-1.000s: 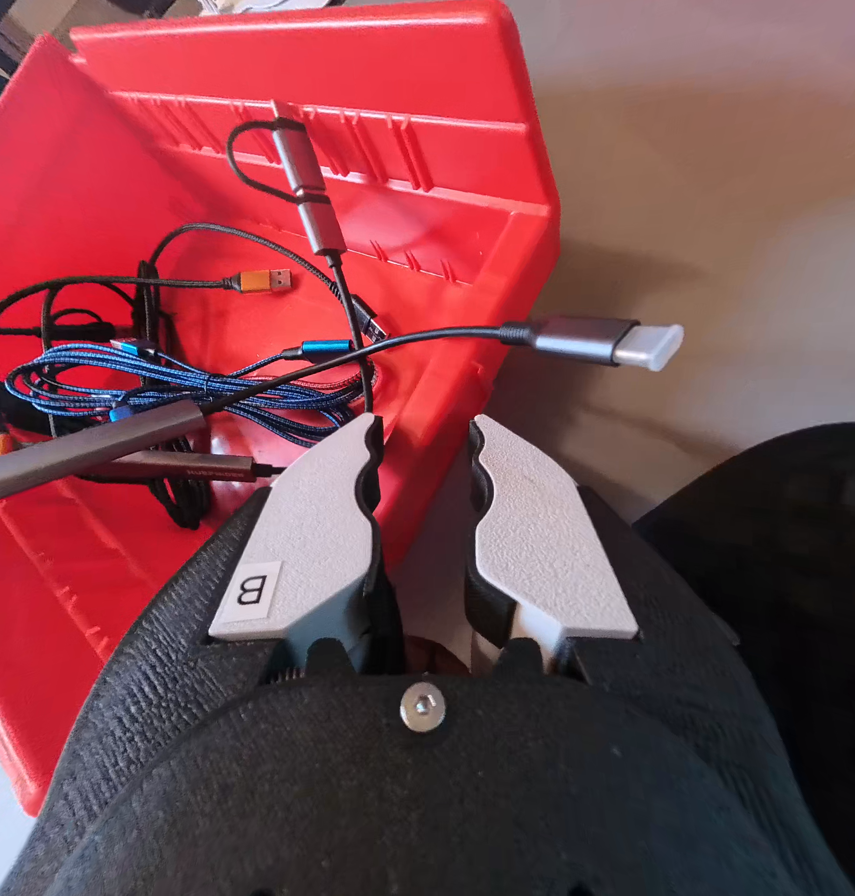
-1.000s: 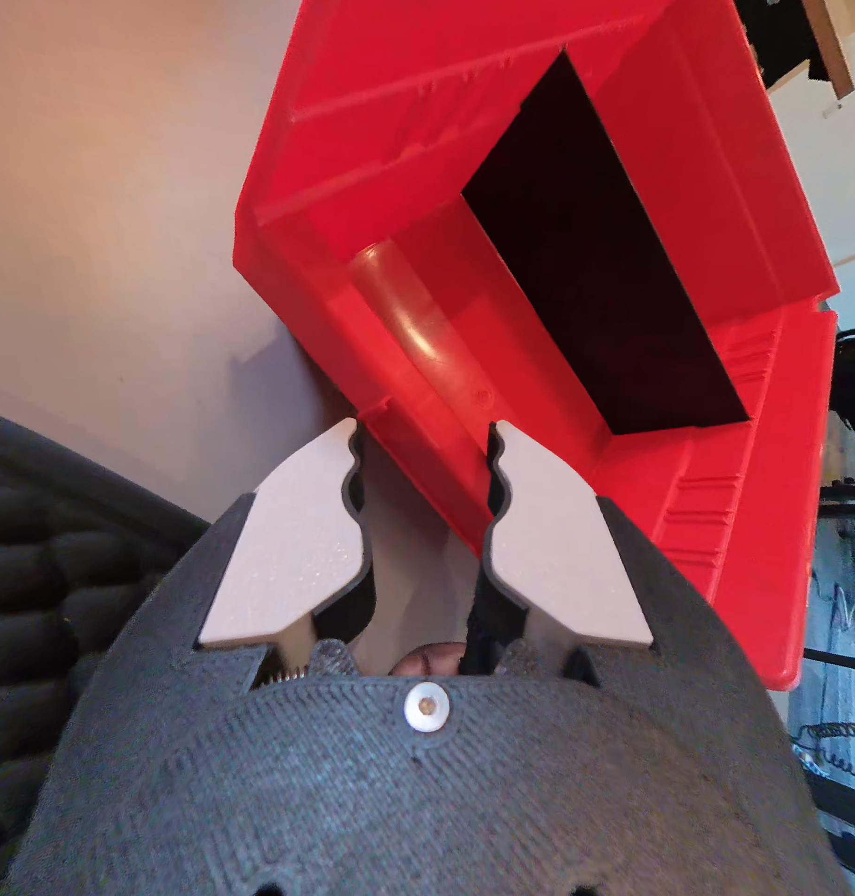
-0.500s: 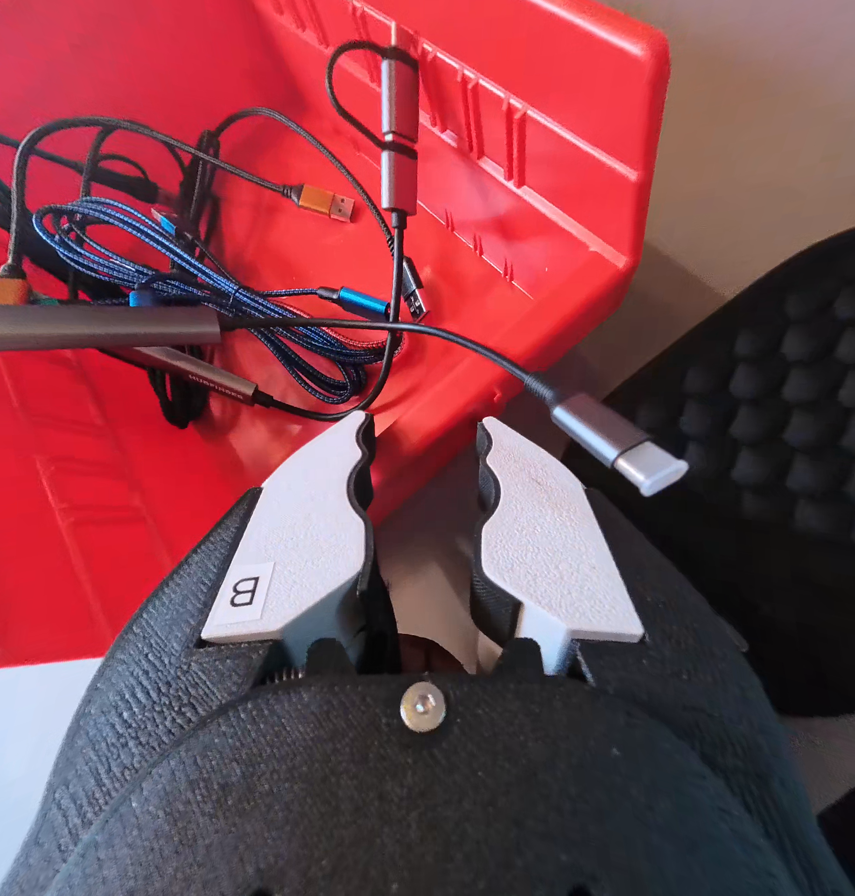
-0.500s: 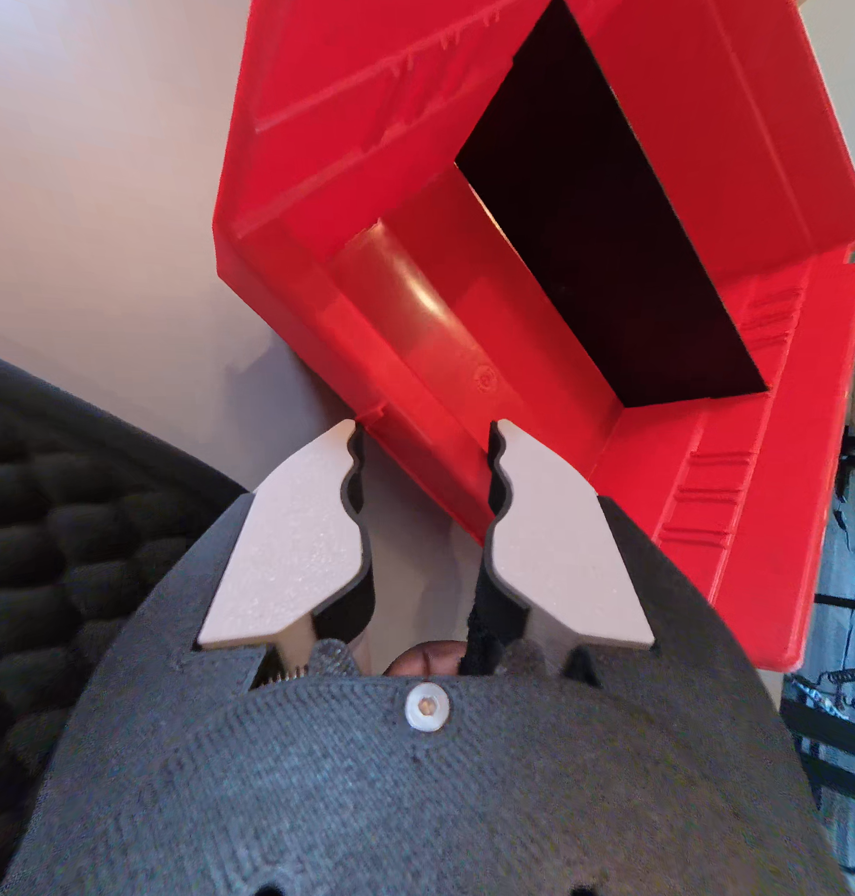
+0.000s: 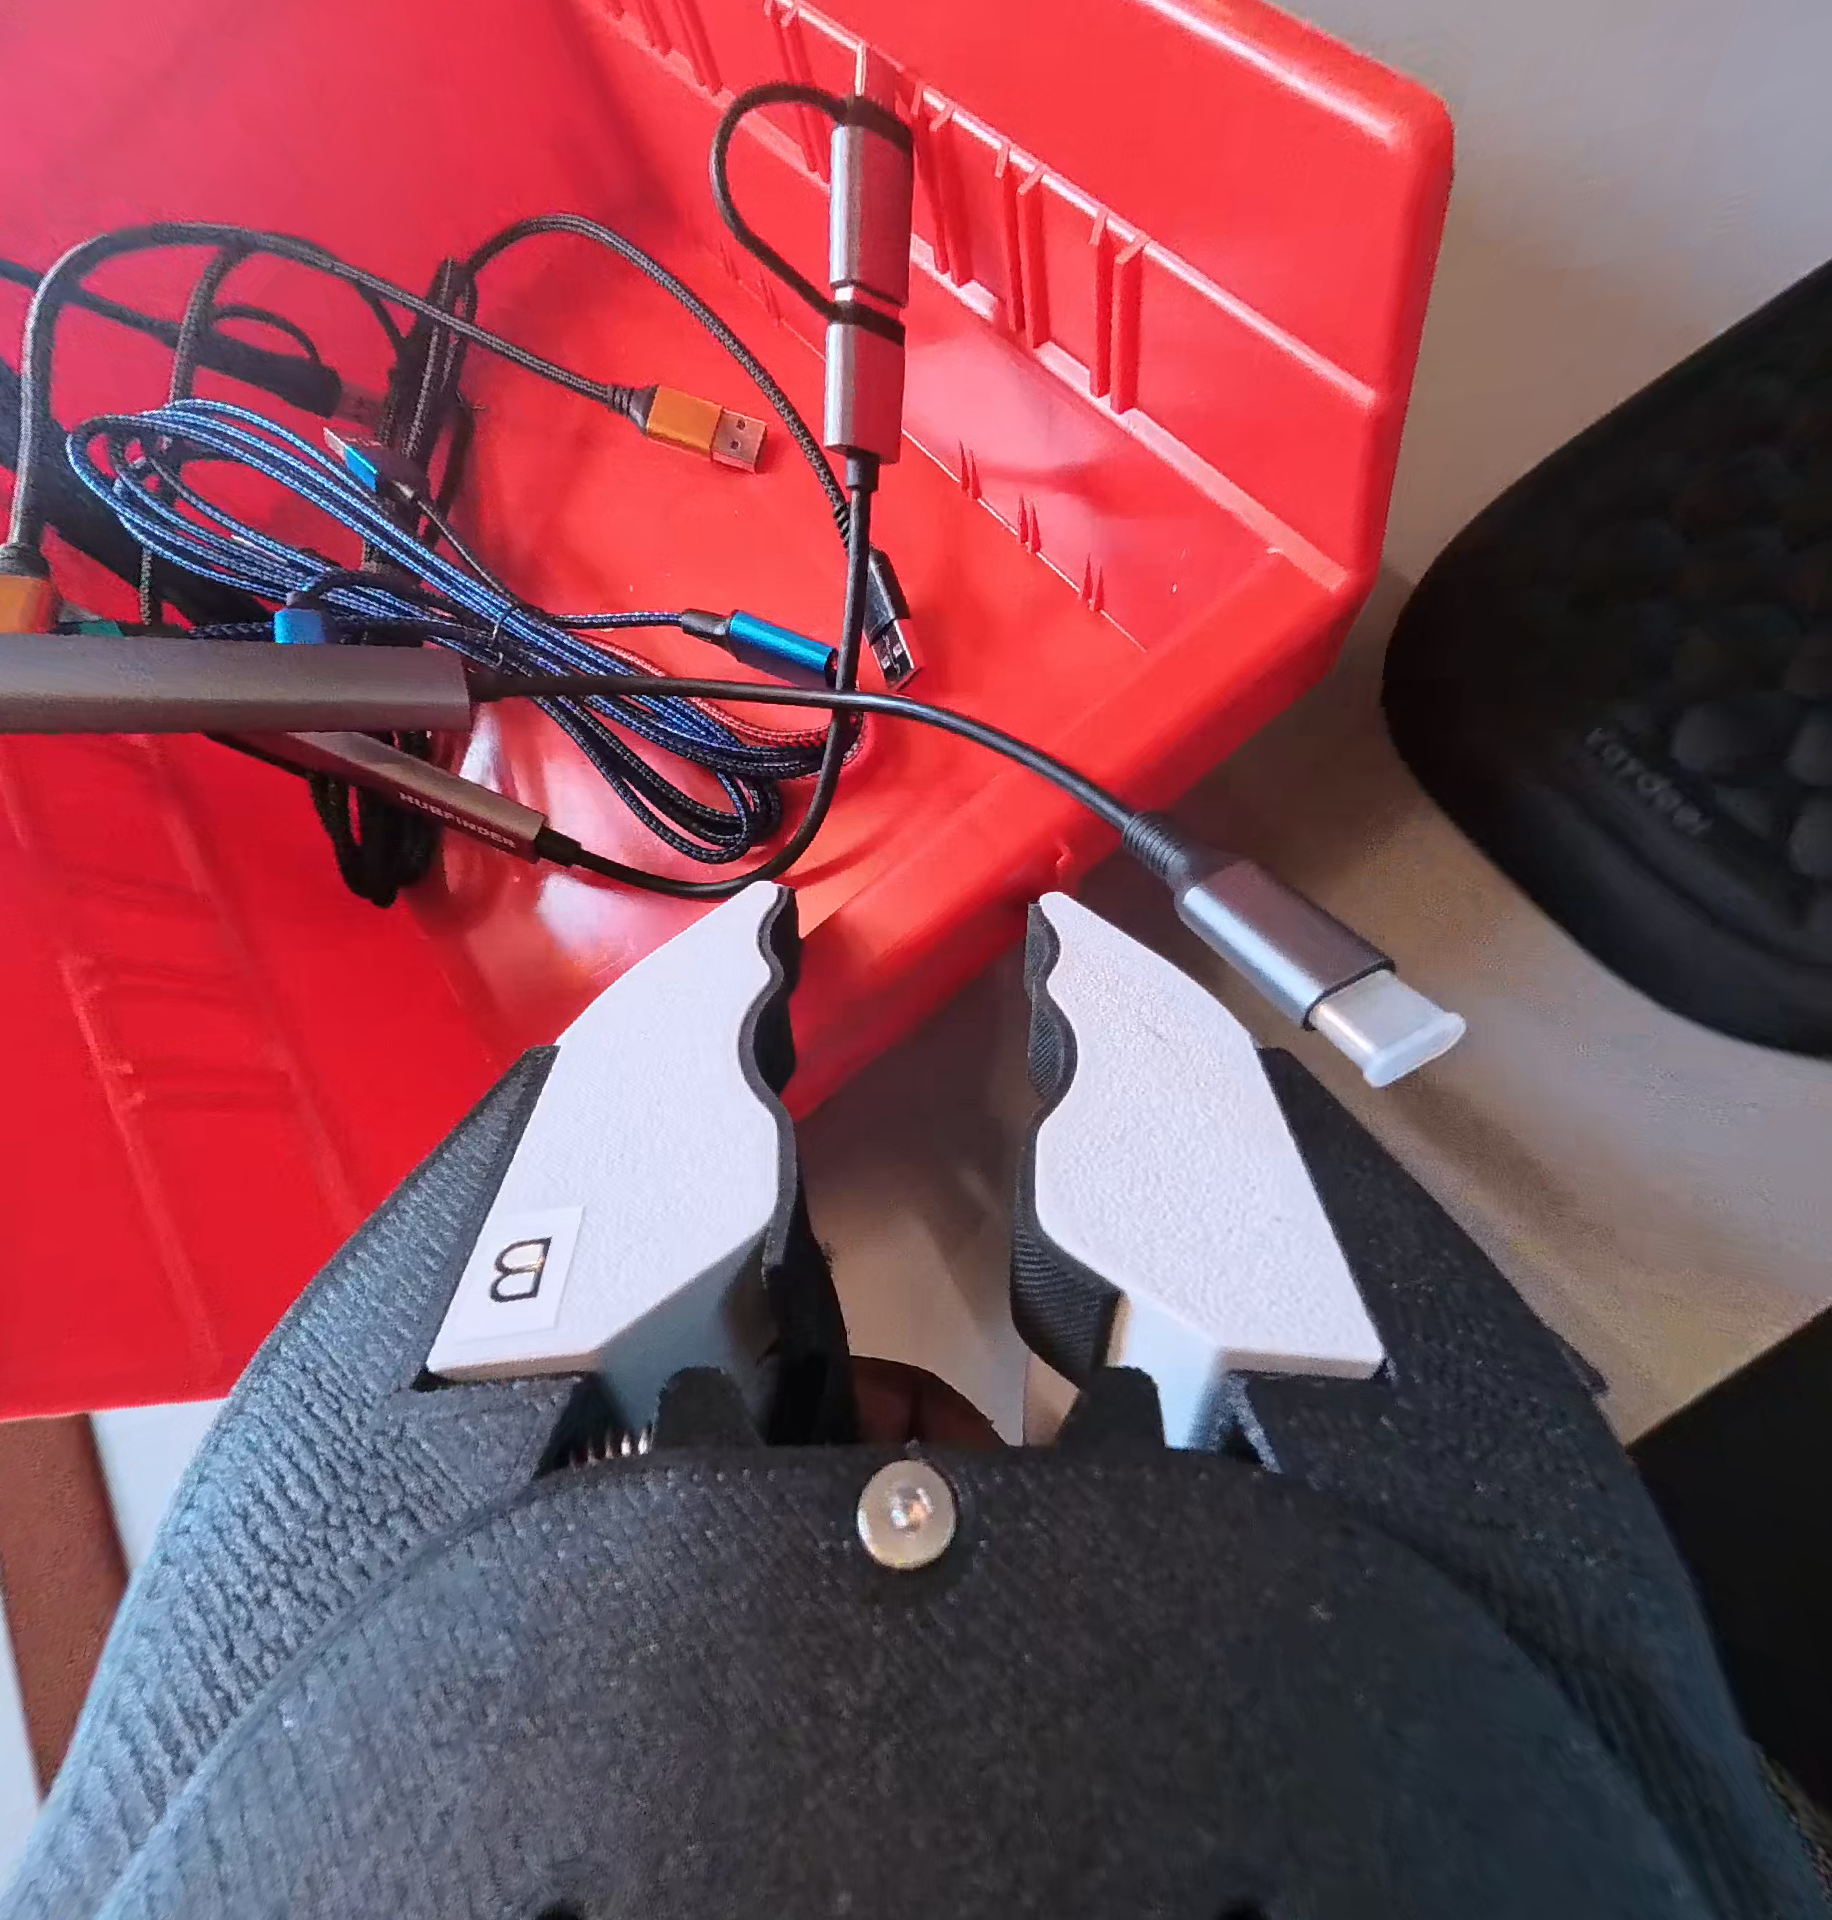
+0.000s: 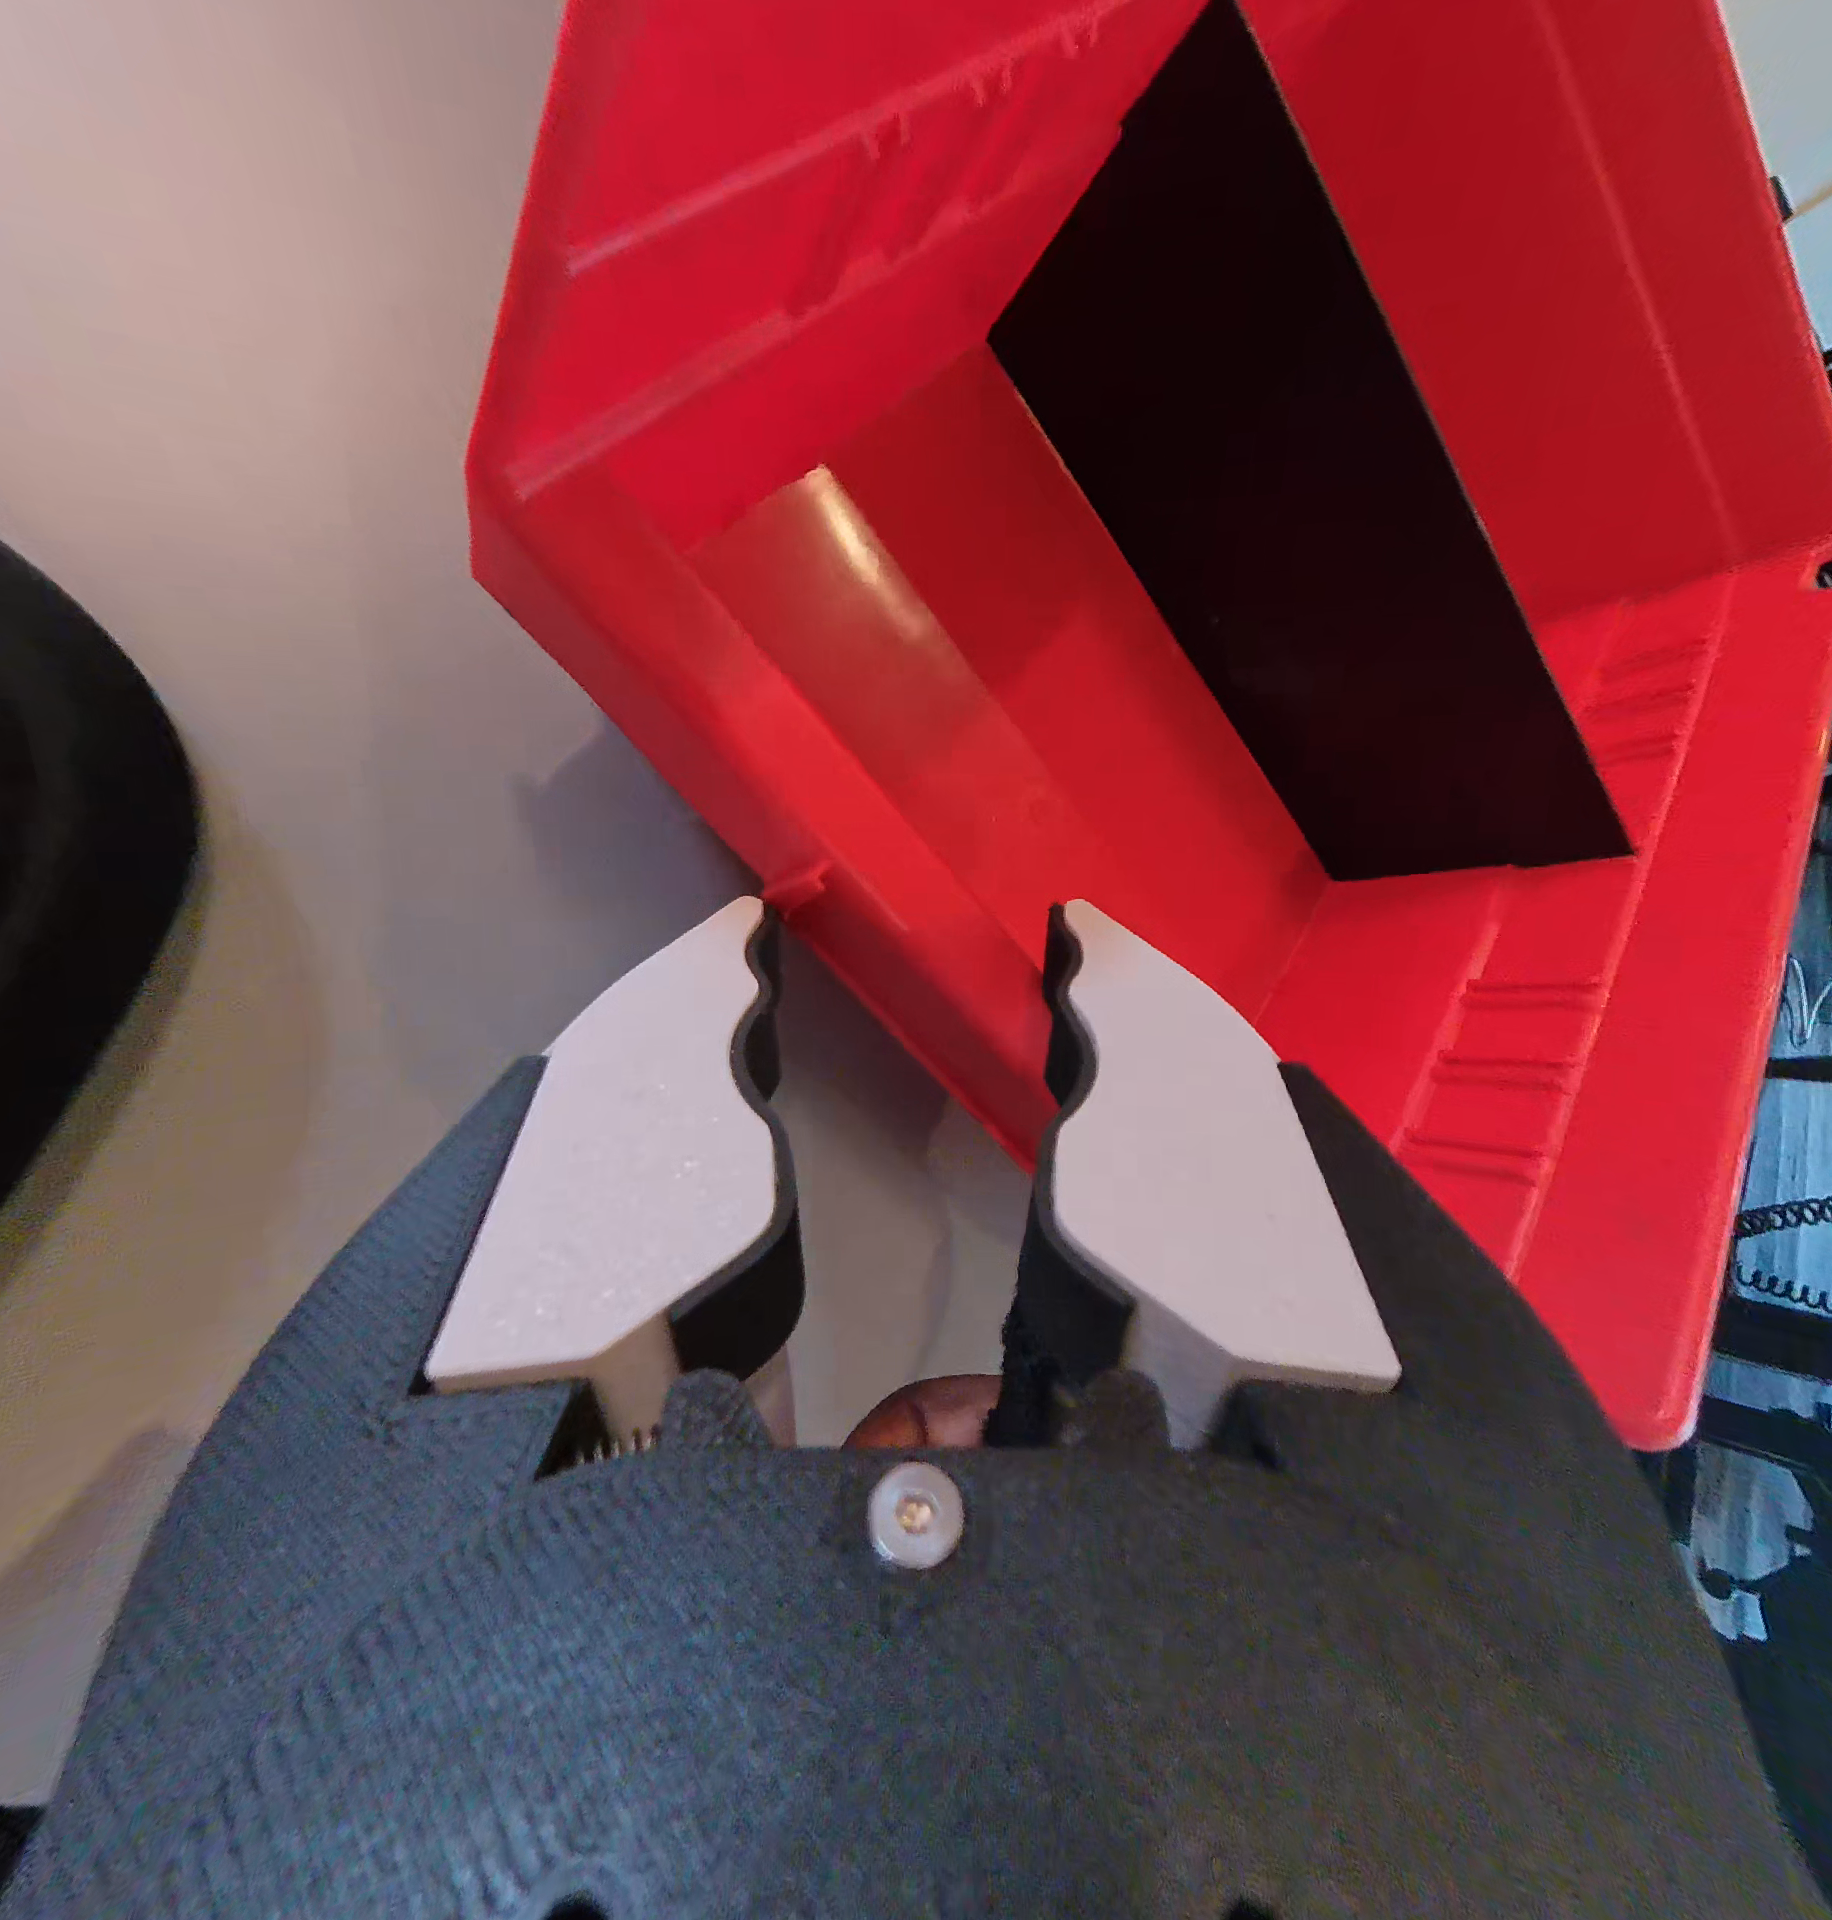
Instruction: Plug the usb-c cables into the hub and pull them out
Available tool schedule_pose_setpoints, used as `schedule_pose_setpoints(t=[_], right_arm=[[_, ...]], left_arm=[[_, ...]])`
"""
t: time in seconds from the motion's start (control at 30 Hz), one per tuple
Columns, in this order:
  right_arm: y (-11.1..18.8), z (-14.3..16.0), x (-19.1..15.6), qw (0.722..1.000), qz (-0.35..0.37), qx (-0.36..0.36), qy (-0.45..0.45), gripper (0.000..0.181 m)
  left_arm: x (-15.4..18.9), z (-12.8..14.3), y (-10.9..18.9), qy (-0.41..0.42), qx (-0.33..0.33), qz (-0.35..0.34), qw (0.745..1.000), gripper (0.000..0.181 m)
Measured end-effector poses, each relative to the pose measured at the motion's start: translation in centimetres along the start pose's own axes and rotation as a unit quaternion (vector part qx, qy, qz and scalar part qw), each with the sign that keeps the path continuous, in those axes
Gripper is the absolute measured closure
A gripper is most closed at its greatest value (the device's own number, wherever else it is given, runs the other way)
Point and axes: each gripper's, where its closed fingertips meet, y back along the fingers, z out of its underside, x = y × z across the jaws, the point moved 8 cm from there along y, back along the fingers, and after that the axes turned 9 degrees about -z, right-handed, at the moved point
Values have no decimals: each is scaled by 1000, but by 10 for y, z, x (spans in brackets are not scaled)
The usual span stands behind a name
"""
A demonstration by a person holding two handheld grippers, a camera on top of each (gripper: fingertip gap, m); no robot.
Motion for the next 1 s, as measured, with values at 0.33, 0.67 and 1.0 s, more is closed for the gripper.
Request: schedule_pose_setpoints(t=[0.33, 0.67, 1.0], right_arm=[[9, 28, 18, 999, 36, -19, -31, 132], [18, 59, 36, 996, 77, -16, -53, 132], [74, 18, 23, 954, -63, 270, -118, 132]], left_arm=[[-32, 33, 16, -5, 34, 3, 999, 139], [-55, 45, 20, -16, 22, 13, 1000, 137], [-46, 45, 32, 55, 40, -18, 998, 120]])
